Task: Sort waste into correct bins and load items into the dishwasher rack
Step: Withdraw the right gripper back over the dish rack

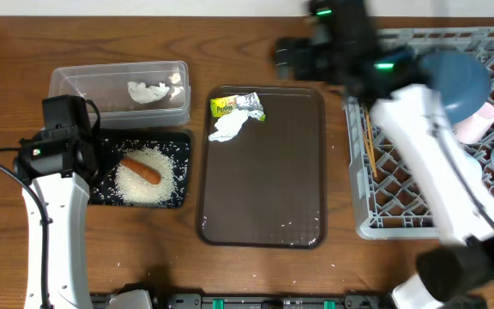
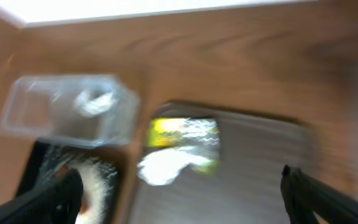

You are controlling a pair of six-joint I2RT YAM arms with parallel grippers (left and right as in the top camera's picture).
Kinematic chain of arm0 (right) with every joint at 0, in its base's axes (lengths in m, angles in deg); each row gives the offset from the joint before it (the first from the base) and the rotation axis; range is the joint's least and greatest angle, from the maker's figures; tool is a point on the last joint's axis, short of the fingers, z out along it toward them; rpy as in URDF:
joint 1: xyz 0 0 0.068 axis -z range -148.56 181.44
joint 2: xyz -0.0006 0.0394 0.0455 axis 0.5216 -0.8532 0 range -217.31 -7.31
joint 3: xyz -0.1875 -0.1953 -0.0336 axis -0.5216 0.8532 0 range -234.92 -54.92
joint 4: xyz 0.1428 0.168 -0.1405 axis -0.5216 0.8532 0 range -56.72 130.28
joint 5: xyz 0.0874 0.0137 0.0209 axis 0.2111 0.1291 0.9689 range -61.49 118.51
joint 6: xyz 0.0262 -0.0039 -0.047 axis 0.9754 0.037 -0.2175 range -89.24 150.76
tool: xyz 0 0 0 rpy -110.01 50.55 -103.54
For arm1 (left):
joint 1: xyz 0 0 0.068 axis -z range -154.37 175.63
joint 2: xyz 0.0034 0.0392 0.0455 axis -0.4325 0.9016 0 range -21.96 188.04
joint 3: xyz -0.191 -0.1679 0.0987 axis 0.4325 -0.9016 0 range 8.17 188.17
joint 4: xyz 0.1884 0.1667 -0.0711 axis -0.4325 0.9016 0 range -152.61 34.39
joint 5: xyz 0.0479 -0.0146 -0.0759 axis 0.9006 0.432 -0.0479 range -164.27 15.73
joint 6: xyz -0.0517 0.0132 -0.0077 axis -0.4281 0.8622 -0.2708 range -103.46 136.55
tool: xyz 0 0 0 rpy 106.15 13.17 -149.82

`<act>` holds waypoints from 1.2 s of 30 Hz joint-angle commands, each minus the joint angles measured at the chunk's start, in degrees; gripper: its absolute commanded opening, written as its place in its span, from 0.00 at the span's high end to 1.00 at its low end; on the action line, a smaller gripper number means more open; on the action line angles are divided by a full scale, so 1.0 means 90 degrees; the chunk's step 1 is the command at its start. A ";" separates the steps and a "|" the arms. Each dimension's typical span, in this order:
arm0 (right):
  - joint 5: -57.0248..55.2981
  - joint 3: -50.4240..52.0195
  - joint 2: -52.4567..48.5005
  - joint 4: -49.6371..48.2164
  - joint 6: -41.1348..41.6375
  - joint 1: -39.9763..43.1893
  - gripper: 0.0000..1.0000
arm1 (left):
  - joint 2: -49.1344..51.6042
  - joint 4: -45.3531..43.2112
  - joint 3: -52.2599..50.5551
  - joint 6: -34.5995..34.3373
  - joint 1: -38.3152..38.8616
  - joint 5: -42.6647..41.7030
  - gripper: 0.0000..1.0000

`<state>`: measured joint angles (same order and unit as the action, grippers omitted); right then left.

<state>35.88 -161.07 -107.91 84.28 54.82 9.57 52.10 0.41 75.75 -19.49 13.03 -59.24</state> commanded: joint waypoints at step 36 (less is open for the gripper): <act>-0.1887 0.0022 0.0306 0.2934 -0.0036 0.4595 0.01 | 0.0012 0.0068 0.0075 -0.0296 -0.0027 -0.1105 0.02</act>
<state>18.70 -161.00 -104.65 110.60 54.23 50.56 52.10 0.02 75.75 -19.79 13.01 -59.94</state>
